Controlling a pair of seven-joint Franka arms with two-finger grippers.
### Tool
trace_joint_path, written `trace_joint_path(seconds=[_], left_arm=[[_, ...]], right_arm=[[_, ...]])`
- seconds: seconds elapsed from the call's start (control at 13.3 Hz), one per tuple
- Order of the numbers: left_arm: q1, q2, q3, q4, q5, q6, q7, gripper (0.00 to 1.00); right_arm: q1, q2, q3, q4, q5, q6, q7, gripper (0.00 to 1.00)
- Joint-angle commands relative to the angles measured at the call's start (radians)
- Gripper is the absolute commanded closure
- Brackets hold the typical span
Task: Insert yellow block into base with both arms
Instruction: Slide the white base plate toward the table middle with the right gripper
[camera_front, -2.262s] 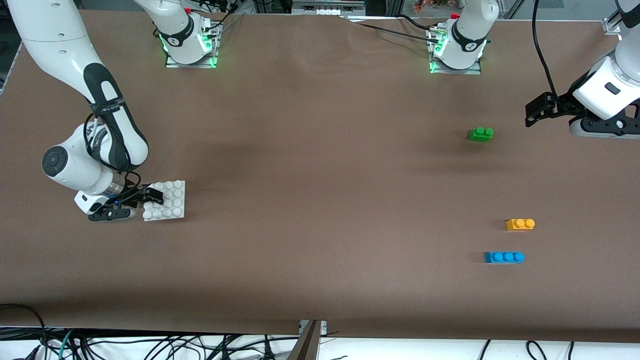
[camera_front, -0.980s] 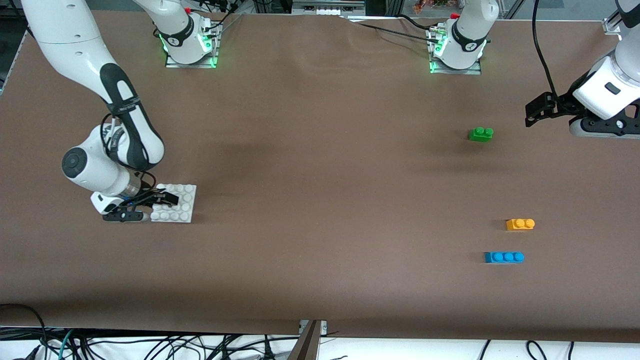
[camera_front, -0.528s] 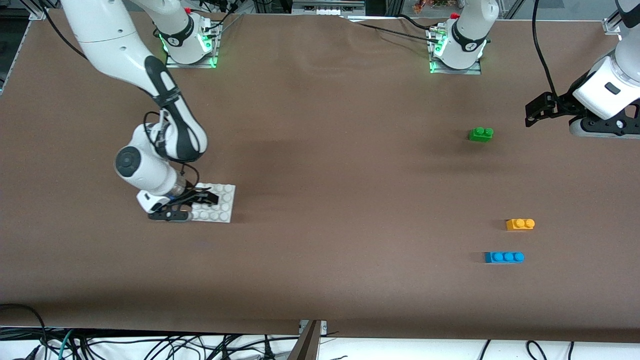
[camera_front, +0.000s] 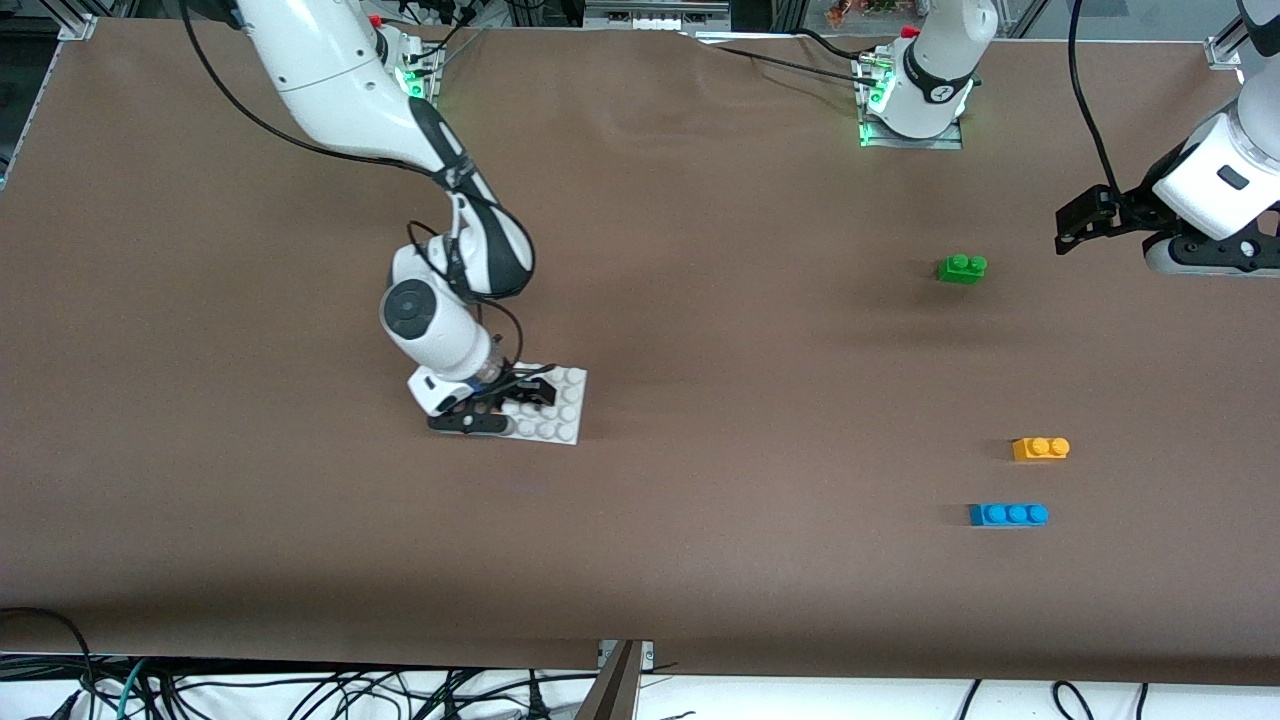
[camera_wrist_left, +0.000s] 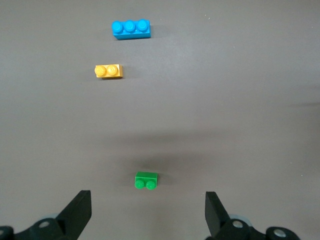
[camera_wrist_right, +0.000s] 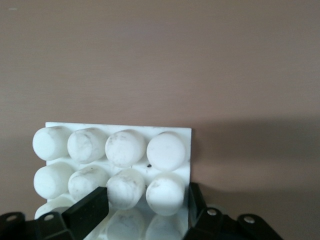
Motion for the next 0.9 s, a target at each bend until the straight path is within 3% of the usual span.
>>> trace_joint_path(seconds=[0.0,0.83], left_arm=[[0.003,0.01,-0.001,0.028,-0.005,-0.024,0.015,0.0],[0.003,0.008,-0.004,0.028,-0.005,-0.024,0.015,0.0]], right_arm=[[0.06,0.113,0.002,0.148,-0.001,0.006,0.103,0.3],[0.284,0.302,-0.004,0.442,-0.006,0.062,0.167,0.29]])
